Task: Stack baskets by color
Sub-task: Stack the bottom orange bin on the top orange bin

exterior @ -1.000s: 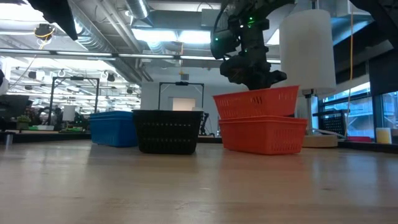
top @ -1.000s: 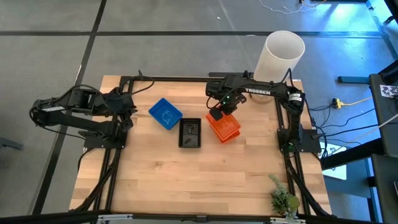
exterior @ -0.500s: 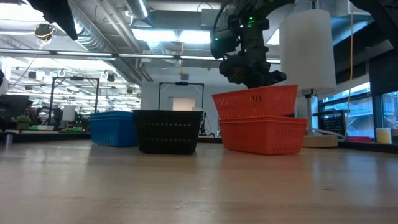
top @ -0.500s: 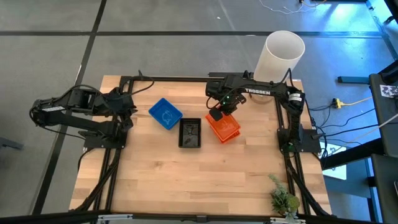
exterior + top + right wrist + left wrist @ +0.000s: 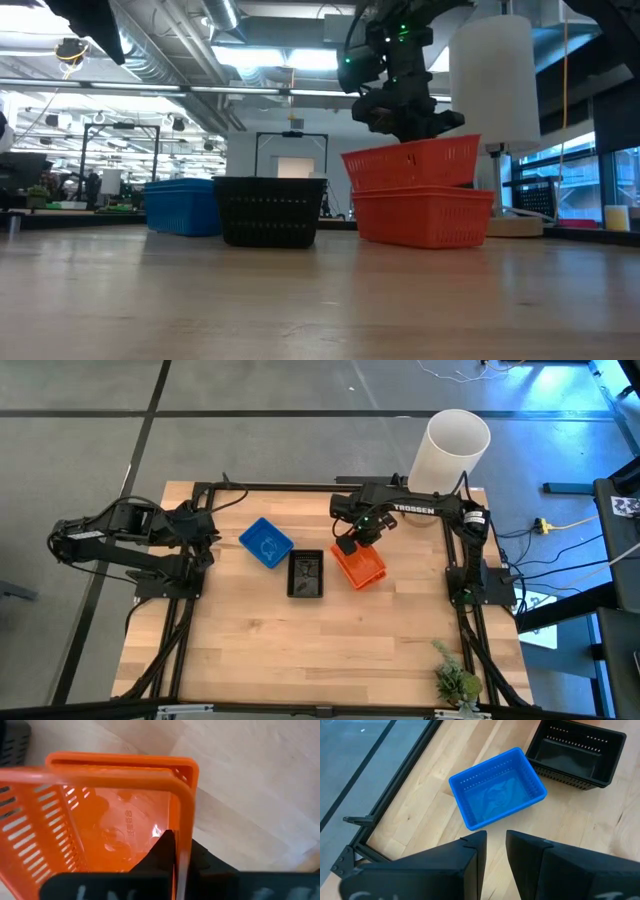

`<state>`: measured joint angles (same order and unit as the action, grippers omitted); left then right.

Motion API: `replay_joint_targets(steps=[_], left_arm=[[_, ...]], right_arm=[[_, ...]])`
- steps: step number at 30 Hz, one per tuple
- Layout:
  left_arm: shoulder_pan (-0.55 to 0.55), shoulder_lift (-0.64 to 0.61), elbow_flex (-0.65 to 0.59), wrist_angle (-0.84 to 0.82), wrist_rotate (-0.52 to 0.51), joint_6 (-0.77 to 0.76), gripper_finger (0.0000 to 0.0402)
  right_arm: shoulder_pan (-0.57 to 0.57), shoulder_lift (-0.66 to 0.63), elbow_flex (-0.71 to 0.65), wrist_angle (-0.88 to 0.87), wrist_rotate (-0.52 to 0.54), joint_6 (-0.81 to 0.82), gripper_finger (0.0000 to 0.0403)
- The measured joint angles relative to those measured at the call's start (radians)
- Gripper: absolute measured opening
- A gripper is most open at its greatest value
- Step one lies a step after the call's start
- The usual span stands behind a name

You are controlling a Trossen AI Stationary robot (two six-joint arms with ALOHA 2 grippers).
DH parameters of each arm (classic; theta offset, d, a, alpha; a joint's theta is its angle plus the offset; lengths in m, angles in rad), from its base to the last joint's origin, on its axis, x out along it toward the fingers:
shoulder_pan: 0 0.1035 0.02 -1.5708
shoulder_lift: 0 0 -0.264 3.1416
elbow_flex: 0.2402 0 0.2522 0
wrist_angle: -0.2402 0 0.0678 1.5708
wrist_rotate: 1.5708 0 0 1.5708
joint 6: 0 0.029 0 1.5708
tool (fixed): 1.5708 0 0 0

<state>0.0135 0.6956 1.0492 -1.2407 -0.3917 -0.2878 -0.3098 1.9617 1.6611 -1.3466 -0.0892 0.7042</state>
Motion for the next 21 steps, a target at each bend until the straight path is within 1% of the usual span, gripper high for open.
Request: replay_joint_targets(steps=[13,17,21], left_arm=[[0.000,0.000,0.000,0.000,0.000,0.000,0.0065],[0.000,0.000,0.000,0.000,0.000,0.001,0.0065],[0.000,0.000,0.000,0.000,0.000,0.001,0.0065]], right_arm=[[0.000,0.000,0.000,0.003,0.001,-0.001,0.0088],[0.000,0.000,0.000,-0.005,-0.011,0.003,0.0094],[0.000,0.001,0.025,-0.073,-0.085,0.043,0.0094]])
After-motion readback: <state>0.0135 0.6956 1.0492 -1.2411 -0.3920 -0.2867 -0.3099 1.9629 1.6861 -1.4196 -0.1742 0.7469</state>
